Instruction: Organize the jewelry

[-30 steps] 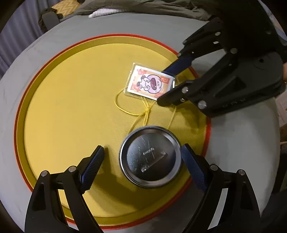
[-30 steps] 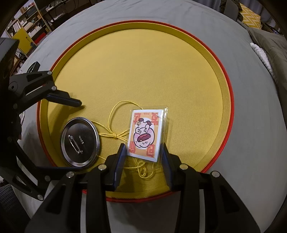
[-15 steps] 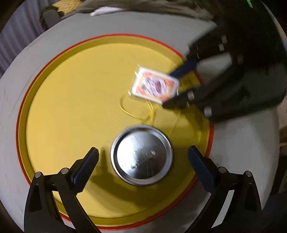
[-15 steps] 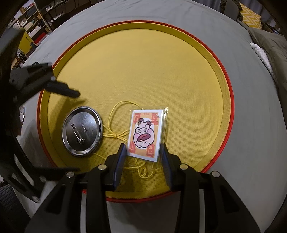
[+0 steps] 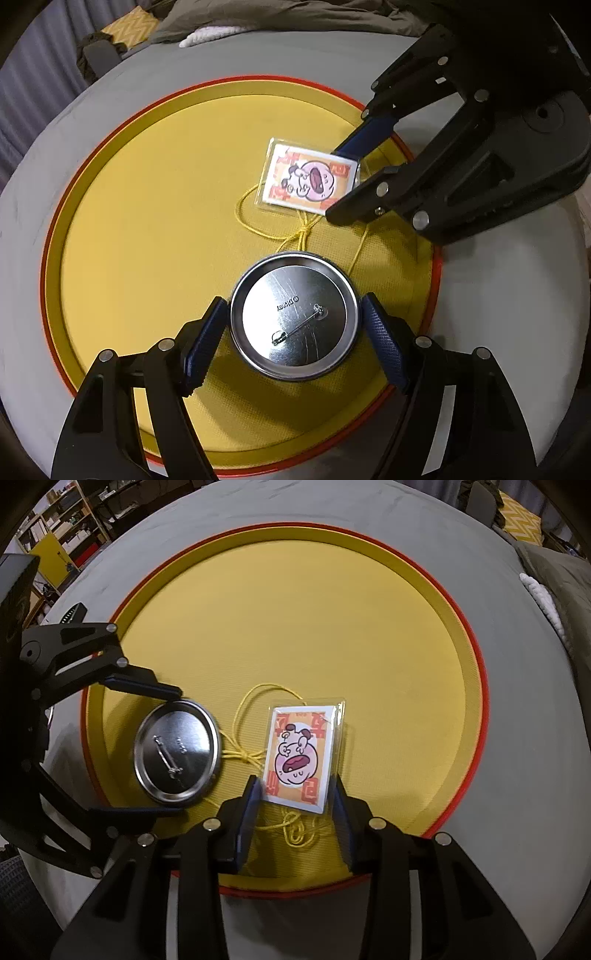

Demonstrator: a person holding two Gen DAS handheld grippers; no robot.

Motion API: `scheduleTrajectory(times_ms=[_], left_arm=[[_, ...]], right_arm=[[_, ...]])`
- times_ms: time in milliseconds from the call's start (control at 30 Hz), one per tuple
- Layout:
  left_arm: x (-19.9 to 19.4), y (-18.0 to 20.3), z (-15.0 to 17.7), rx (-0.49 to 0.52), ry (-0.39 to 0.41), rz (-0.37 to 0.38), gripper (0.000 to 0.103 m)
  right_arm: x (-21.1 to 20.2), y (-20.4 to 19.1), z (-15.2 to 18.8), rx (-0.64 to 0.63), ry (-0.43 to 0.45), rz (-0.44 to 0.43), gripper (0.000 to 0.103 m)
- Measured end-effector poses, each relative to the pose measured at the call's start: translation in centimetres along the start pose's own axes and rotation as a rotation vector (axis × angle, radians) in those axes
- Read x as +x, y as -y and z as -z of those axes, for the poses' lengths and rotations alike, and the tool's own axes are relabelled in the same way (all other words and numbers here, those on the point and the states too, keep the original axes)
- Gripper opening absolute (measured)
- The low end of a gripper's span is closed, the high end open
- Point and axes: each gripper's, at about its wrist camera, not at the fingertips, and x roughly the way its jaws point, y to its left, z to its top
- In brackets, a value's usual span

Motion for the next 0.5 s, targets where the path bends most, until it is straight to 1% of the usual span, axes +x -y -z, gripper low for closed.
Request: scheduleTrajectory(times_ms=[33,267,300,333,400,433,500], left_arm=[[-0.1,-0.2,0.0,-0.018,0.002,0.011,0.072],[-0.5,0.5,0.7,-0.023,0.009,0.011,0.072],[0.4,0.1,1.8,-0.023,0.013,0.013,0.072],[1.2,0.5,2.0,-0.022,0.015,0.013,0.072],[0.7,0.5,2.1,-0.028,0.023,0.019,0.072],[0.5,0.3,1.5,-0.029,0.025,0.018,0.072],[0.0,0.3,1.6,-0.034,0.03,0.015,0.072]], right_arm=[[0.0,-0.2,0.0,-0.003,0.003,0.001,0.035],[-0.7,-0.1,0.0,0.008,0.023,-0.007,0.027],[-0.7,-0.1,0.0,0.009,0.024,-0.008,0.027],[-0.8,-0.1,0.0,0.009,0.025,-0.008,0.026],[-0.6,0.2,-0.1,0.012,0.024,-0.009,0.026],[-0.6,0.3,-0.2,0.02,0.021,-0.014,0.026],[-0.5,0.6,-0.2,0.046,0.017,-0.034,0.026]])
